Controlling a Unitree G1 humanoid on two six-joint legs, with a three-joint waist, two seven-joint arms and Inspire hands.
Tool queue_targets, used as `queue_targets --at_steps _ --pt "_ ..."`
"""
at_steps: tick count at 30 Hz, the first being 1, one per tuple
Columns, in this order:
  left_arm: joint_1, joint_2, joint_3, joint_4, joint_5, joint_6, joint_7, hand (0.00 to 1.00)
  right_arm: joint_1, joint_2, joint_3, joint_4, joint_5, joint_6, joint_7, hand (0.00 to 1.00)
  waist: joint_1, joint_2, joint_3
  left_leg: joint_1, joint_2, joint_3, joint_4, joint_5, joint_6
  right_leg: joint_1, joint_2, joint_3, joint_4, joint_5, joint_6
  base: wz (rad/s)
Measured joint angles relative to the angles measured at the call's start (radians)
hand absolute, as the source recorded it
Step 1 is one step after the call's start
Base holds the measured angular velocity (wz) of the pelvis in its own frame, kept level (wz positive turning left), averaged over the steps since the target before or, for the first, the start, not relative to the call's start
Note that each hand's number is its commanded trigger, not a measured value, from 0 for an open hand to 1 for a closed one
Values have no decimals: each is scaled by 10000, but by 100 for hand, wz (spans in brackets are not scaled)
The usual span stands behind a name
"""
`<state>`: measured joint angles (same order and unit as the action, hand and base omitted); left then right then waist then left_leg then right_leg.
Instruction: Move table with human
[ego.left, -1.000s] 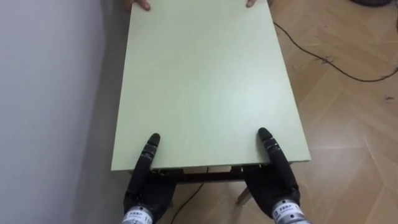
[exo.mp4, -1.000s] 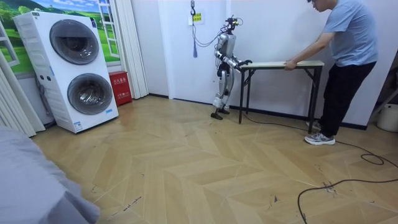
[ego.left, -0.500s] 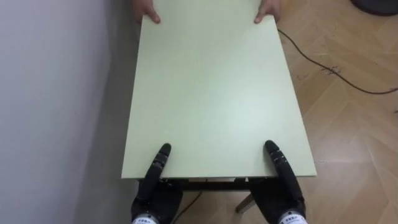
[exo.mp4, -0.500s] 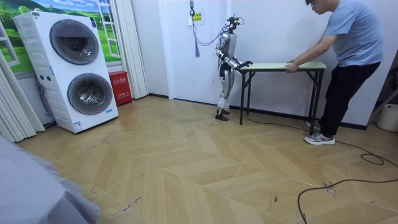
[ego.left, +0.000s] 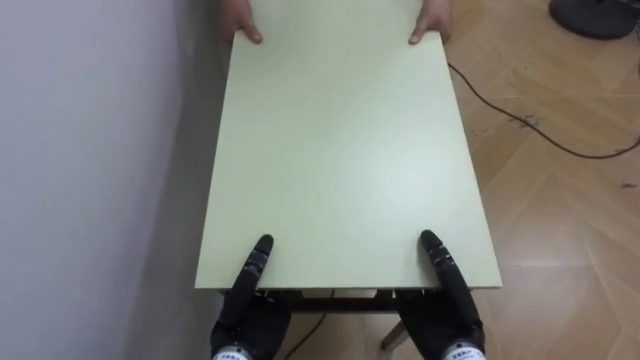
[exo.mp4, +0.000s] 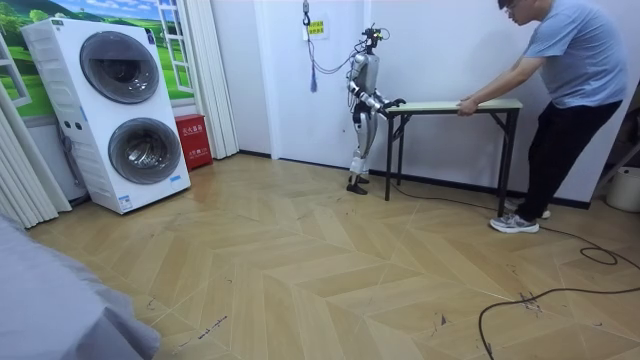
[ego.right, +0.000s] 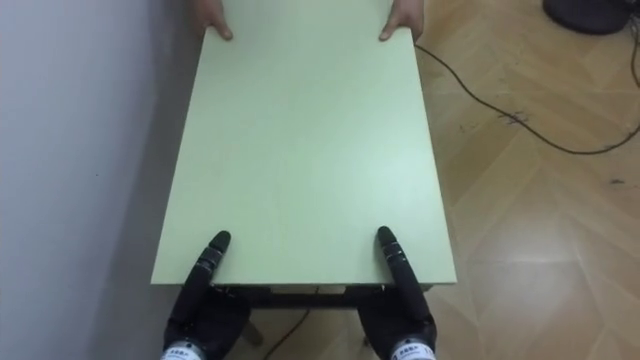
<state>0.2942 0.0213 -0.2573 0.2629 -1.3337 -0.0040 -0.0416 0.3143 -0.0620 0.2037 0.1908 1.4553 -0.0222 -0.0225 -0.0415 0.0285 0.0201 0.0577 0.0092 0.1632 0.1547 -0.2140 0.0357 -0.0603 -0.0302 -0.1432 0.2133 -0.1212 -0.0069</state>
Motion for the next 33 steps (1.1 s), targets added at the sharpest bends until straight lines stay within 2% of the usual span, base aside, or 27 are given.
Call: queue_targets --at_steps 2,9,10,11,13,14,15,16,17,18,20,23,28,33 --pt "-55 -2 15 337 125 85 -222 100 -20 14 -43 251 2 -2 60 100 10 -10 -55 210 17 17 6 0 -1 277 8 -63 -102 0 1 5" --pt "-442 -10 69 800 206 284 -318 100 -277 167 -293 629 -125 20 119 100 202 3 -64 378 96 52 -18 0 -1 418 17 -88 -114 -1 2 -1" --pt "-449 -10 77 817 206 285 -335 78 -277 168 -292 628 -130 20 122 97 205 5 -64 380 98 51 -18 0 -2 418 20 -88 -114 -2 3 0" --pt "-452 -9 80 835 226 287 -343 64 -276 172 -291 634 -133 20 131 71 213 11 -65 386 104 49 -18 0 -2 417 25 -87 -114 -2 3 -3" --pt "-461 -10 100 868 365 301 -363 63 -276 173 -291 645 -134 20 145 68 217 14 -66 391 112 47 -18 0 -2 417 32 -86 -115 -2 3 -2" --pt "-485 -10 121 902 389 327 -387 55 -276 174 -291 648 -134 21 145 58 222 18 -68 392 115 47 -18 0 -2 417 35 -86 -115 -2 4 0" --pt "-493 -9 140 928 395 355 -409 37 -278 173 -292 657 -134 21 146 51 226 24 -70 392 116 48 -19 -1 -2 416 37 -85 -114 -3 4 0" --pt "-499 -4 182 1031 412 409 -534 11 -293 173 -297 720 -134 21 207 21 230 48 -86 393 116 48 -18 -1 -2 416 38 -85 -114 -3 4 0" --pt "-494 21 188 1205 515 412 -747 0 -319 171 -310 838 -135 20 340 0 229 76 -104 392 114 40 -21 -1 -2 418 36 -91 -115 -4 6 0" --pt "-507 56 188 1310 650 410 -879 0 -359 171 -315 973 -137 18 478 0 224 84 -109 393 114 33 -21 -1 -2 418 35 -91 -116 -5 8 0" --pt "-672 299 162 1747 1617 381 -1058 0 -508 151 -316 1380 -357 9 1032 0 185 84 -110 388 113 23 -26 -2 -4 408 37 -90 -132 -10 17 -5" --pt "-876 366 230 2223 2351 194 -1240 0 -486 -13 -313 1550 -983 3 1750 0 183 78 -114 389 113 24 -43 -5 -5 395 44 -85 -135 -11 18 -2" --pt "-1106 554 439 2972 3091 175 -1240 0 -477 -207 -321 1648 -1524 29 2412 0 68 49 -139 423 151 17 -102 -69 -3 383 119 -59 -129 -6 10 -5" --pt "-542 650 380 3269 3130 405 -1236 0 -456 -228 -322 2028 -1696 240 2589 0 -49 -28 -140 401 166 31 -70 -77 -18 332 142 -53 -91 6 -10 0"
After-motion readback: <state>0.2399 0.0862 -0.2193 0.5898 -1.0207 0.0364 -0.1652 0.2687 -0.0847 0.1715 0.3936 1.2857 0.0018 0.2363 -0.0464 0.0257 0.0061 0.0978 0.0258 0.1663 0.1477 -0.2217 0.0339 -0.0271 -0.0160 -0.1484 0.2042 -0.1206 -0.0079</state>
